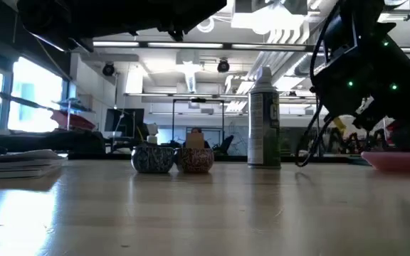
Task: Apply microfiber cloth
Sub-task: Wipe the cellphone with the microfiber cloth, then return to home position
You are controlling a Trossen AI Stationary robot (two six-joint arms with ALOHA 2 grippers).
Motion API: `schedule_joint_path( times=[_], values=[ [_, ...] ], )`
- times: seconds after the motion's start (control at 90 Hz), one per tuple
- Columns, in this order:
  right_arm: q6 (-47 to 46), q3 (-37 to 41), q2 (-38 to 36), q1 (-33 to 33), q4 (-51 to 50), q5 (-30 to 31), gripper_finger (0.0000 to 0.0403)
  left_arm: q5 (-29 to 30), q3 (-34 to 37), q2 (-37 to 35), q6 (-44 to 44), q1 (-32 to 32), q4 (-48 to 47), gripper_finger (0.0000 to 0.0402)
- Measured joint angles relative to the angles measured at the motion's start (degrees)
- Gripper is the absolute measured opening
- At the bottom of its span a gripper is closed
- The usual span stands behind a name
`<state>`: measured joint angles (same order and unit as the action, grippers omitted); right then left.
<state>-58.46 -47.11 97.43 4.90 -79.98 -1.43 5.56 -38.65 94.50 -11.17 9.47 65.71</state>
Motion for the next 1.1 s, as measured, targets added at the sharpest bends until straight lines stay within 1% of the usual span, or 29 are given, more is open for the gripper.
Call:
schedule_joint_path(
  times=[0.222,0.311,0.389,0.433,0.467,0.544,0.611,0.722,0.833,0.944,1.022,1.1],
  values=[
    [2.36,-0.11,0.00,0.01,-0.63,-0.25,0.0184,0.02,0.01,-1.32,2.09,0.00,-0.82,0.0163],
    [3.44,-0.09,0.00,0.01,-0.64,0.12,0.0190,-0.02,0.01,-3.64,3.48,-0.12,-4.28,0.0163],
    [4.50,-0.09,-0.58,0.25,-0.12,2.92,0.0193,0.66,0.01,-6.66,3.46,-0.20,-9.11,0.0163],
    [5.53,-0.28,-1.44,0.91,0.86,5.75,0.0193,1.61,0.01,-8.56,3.47,-0.20,-11.98,0.0163],
    [6.30,-0.59,-2.36,1.79,2.13,8.96,0.0193,2.38,0.01,-10.01,3.47,-0.20,-13.97,0.0163],
    [9.84,-1.41,-5.33,4.14,6.40,14.61,0.0193,3.52,0.05,-13.51,3.59,-0.20,-18.83,0.0163],
    [13.09,-1.68,-8.33,6.27,11.93,17.69,0.0193,4.02,1.33,-16.48,3.88,-0.20,-21.04,0.0163],
    [17.85,-0.36,-14.02,10.46,23.79,23.99,0.0193,4.02,5.91,-21.42,5.44,-0.20,-20.60,0.0163],
    [21.93,2.19,-19.44,14.55,32.57,29.27,0.0193,4.09,11.90,-25.92,6.28,-0.36,-16.88,0.0163],
    [26.14,5.88,-25.32,17.21,41.06,30.35,0.0193,4.21,17.91,-28.95,8.03,-0.71,-12.49,0.0163],
    [28.19,9.48,-30.12,17.69,47.79,30.31,0.0193,4.47,21.49,-30.66,8.58,-1.35,-9.38,0.0163],
    [29.71,14.35,-35.52,16.60,54.40,31.20,0.0192,7.74,24.83,-32.32,8.83,-2.32,-8.43,0.0163]
  ],
)
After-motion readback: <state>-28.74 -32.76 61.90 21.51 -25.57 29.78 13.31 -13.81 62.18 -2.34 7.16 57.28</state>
